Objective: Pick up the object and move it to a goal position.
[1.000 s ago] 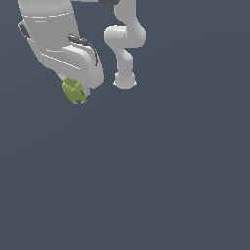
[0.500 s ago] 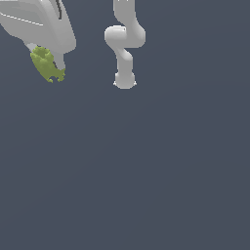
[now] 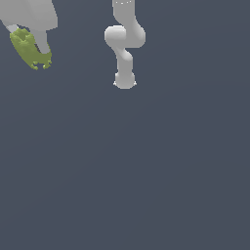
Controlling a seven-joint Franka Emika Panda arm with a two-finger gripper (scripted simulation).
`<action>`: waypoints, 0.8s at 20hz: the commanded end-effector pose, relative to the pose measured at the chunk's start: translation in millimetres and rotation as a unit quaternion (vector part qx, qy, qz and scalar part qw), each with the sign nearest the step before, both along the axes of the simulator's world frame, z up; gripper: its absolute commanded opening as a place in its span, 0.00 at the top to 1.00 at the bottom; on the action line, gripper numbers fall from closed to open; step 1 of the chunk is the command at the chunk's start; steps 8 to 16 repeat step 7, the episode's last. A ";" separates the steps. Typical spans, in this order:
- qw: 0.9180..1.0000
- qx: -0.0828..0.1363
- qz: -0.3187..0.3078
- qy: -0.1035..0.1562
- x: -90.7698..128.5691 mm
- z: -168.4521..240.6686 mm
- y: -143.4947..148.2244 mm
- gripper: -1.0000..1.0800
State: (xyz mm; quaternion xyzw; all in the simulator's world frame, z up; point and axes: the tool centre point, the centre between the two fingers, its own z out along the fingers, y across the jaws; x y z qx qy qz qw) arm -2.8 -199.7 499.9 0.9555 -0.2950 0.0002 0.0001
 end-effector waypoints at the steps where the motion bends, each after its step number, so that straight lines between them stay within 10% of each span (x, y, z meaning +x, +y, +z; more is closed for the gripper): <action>1: 1.000 0.000 0.000 0.000 0.4 4.2 -2.2 1.00; 16: 1.000 0.000 0.000 0.000 0.9 7.5 -4.1 1.00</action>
